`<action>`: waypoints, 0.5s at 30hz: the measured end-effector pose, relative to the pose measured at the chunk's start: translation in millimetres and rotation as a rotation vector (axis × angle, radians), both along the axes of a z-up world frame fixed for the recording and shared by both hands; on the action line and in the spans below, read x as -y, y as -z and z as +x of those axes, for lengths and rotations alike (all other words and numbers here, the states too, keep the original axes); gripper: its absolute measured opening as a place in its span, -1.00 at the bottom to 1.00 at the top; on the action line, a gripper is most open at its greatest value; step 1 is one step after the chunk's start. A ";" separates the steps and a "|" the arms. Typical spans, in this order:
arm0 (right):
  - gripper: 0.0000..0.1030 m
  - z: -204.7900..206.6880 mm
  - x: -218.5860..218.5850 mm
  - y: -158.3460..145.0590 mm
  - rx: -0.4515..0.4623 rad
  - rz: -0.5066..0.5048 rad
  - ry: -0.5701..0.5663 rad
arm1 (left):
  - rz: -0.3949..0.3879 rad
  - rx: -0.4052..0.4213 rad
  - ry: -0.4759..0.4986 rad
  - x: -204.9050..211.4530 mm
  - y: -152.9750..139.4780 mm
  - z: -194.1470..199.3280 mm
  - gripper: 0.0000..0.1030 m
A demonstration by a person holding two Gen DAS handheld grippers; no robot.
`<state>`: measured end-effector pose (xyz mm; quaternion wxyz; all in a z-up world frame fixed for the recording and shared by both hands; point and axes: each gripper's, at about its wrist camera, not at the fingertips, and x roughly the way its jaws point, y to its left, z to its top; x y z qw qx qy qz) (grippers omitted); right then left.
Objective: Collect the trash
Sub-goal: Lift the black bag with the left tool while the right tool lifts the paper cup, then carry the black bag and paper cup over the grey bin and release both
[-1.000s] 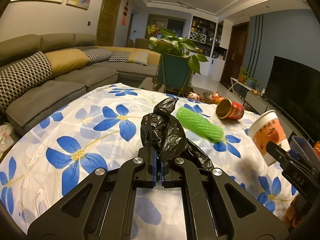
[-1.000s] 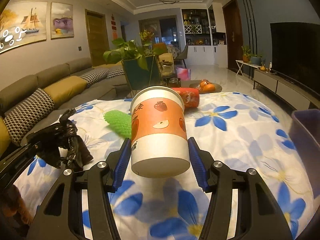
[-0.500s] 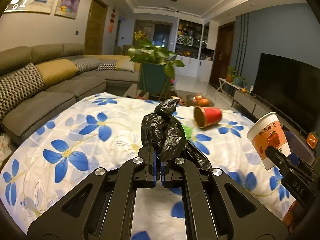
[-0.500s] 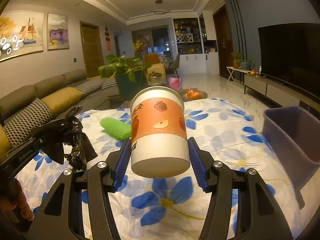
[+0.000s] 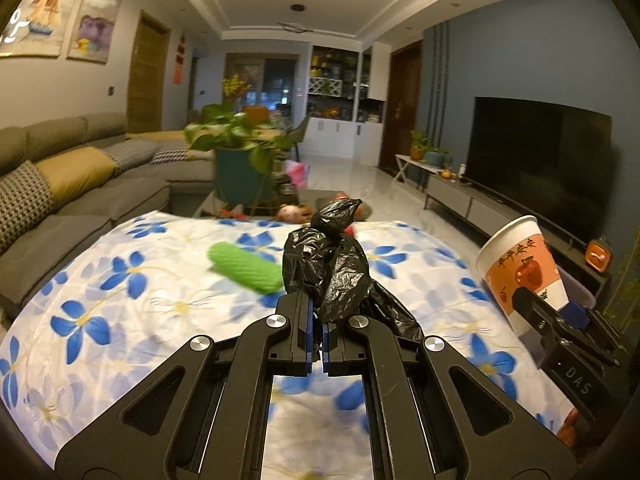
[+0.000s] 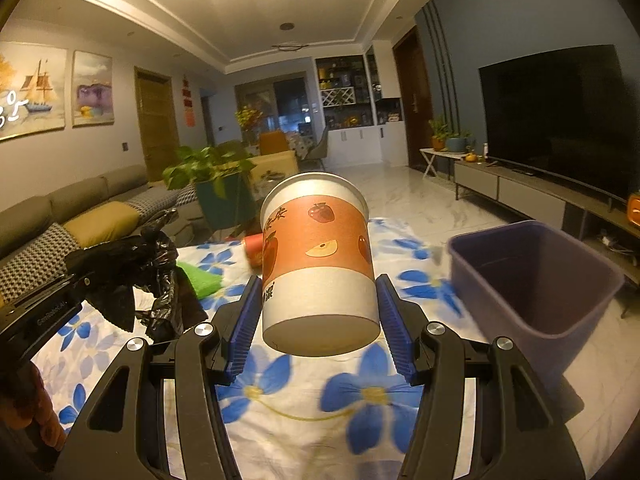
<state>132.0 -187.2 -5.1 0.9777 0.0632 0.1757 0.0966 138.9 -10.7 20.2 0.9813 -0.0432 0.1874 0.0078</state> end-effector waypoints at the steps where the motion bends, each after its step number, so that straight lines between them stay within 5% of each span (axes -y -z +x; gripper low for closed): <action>1: 0.09 -1.6 6.1 -1.4 0.004 0.000 0.011 | 0.003 0.002 0.012 5.5 -1.1 0.8 -0.96; 15: 0.09 -10.4 77.5 -10.5 0.047 0.028 0.140 | 0.052 0.041 0.164 93.9 -15.8 14.2 -0.96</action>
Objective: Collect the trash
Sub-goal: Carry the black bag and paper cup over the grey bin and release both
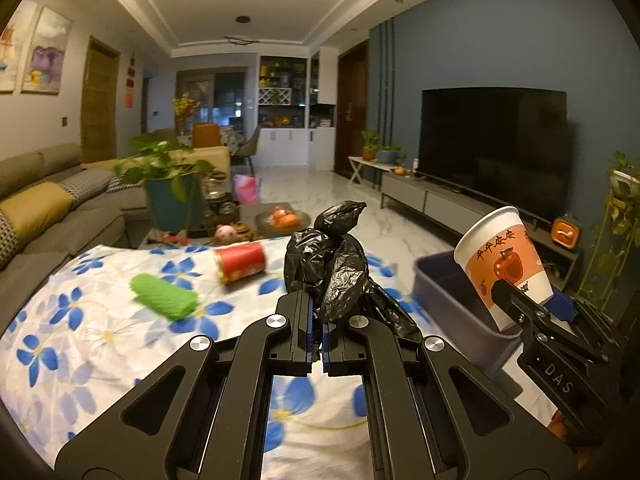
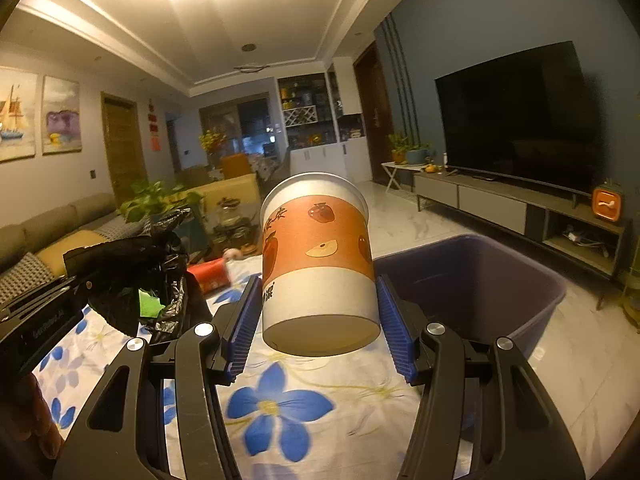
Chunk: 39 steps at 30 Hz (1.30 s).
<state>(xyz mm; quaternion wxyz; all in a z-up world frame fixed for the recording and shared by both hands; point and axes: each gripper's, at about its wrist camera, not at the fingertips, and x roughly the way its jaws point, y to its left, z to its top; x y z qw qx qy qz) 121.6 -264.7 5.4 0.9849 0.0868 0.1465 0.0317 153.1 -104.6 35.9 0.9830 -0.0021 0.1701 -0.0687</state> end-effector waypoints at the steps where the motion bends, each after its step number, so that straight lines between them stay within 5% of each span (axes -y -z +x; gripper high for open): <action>1: 0.09 0.0 5.5 -0.4 0.003 0.002 0.008 | 0.001 0.001 0.007 4.2 -0.7 1.3 -0.96; 20: 0.09 27.4 103.7 1.6 0.043 0.012 0.268 | -0.034 0.016 0.209 110.1 2.7 66.3 -0.96; 39: 0.09 56.6 128.3 21.5 0.029 0.018 0.275 | -0.071 -0.035 0.323 150.7 37.6 115.4 -0.96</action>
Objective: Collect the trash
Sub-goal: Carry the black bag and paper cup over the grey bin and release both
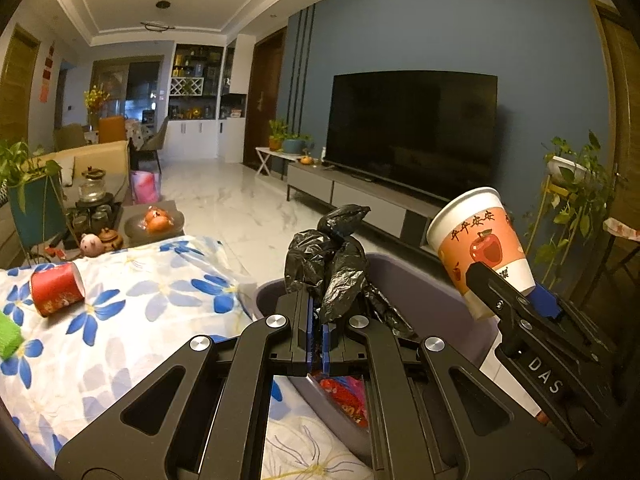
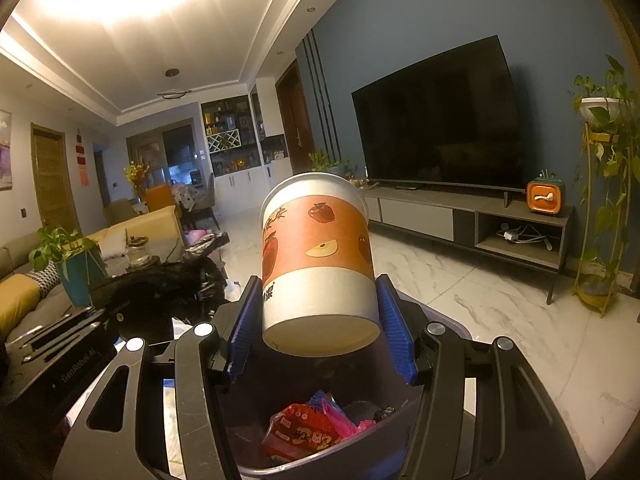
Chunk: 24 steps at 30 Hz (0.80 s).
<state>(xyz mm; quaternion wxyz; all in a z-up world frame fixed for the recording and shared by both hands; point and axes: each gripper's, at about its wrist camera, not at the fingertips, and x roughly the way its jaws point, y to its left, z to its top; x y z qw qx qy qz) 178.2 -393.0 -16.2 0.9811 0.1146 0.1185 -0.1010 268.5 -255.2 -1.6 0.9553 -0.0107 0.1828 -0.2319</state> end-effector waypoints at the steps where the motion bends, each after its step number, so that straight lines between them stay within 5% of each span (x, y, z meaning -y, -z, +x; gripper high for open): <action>1: 0.09 1.4 0.2 -1.0 -0.001 0.000 0.000 | -0.003 -0.003 0.009 0.1 2.5 2.5 -0.95; 9: 0.21 5.9 2.4 4.1 0.004 0.016 -0.013 | -0.012 -0.007 0.033 2.6 12.6 13.1 -0.90; 11: 0.28 4.6 5.1 5.9 0.010 0.022 -0.009 | 0.001 -0.007 0.026 3.8 15.2 14.9 -0.57; 13: 0.32 1.9 8.8 7.8 0.016 0.026 0.005 | 0.002 0.008 0.017 3.1 17.6 13.4 0.22; 24: 0.32 -10.5 1.6 3.0 0.014 0.023 0.020 | -0.006 0.019 -0.096 -33.3 16.7 -0.5 0.55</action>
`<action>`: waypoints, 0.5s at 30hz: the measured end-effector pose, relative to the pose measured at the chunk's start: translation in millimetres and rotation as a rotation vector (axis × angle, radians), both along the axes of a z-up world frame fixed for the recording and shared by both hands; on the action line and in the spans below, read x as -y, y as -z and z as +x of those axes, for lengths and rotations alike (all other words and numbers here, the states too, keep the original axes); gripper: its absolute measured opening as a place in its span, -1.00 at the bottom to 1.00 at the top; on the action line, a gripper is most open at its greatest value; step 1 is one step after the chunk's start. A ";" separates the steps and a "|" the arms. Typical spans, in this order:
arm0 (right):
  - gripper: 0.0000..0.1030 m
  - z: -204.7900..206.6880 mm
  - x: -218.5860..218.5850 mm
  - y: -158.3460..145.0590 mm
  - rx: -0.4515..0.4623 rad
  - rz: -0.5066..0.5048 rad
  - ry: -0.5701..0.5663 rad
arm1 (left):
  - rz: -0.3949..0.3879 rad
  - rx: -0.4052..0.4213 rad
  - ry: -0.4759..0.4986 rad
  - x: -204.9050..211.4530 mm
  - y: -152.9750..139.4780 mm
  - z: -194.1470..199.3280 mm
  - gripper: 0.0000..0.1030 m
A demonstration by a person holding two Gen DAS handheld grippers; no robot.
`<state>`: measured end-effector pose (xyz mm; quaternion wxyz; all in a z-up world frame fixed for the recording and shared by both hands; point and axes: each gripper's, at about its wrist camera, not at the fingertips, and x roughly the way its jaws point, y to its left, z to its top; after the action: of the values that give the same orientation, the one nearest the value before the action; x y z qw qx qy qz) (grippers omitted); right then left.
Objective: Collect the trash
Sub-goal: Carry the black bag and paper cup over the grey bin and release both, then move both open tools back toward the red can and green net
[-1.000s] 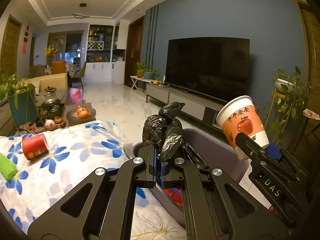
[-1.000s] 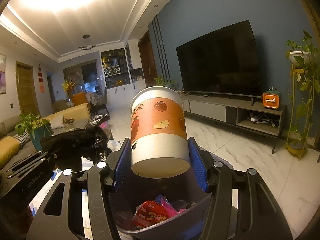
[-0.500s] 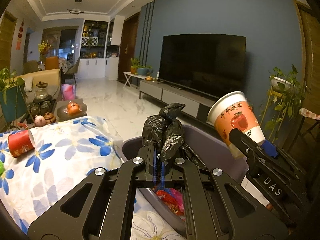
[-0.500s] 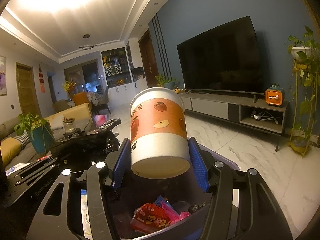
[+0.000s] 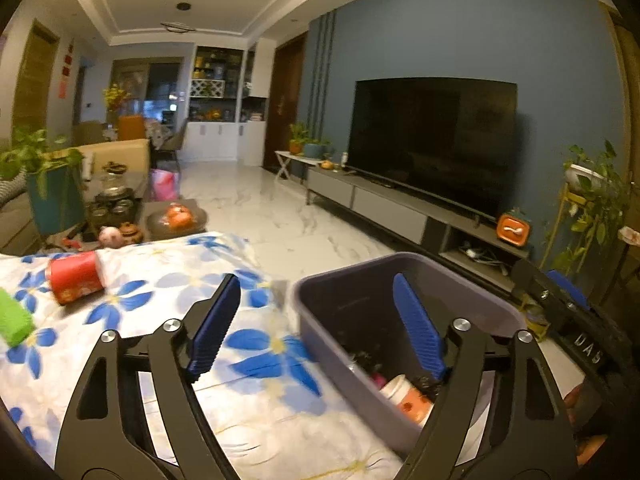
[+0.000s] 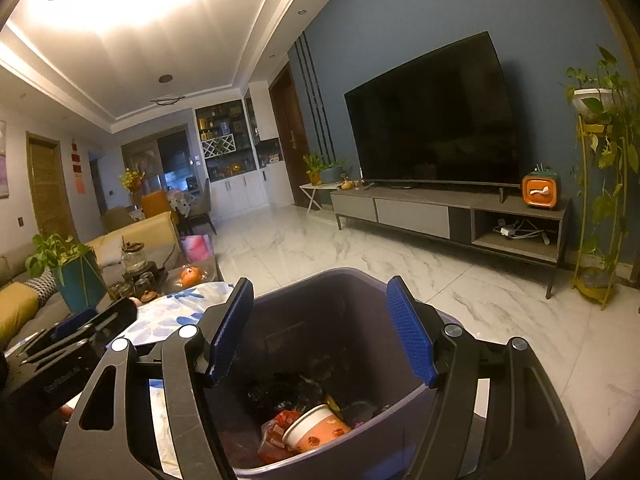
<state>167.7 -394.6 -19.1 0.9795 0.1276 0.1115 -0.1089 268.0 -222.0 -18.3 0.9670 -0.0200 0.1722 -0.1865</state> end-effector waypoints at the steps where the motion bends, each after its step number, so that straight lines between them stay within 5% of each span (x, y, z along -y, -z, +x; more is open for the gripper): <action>1: 0.32 -2.2 -2.6 -1.0 0.002 0.001 -0.003 | 0.008 0.005 -0.020 -6.1 -0.3 -4.1 0.59; 15: 0.32 -11.4 -67.8 -17.1 0.005 -0.014 -0.139 | 0.089 0.007 -0.362 -135.4 -4.5 -43.7 0.68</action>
<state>156.3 -326.8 -2.0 0.9858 0.1132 0.1169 -0.0410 224.3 -86.6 -13.8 0.9853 -0.0072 0.1707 -0.0015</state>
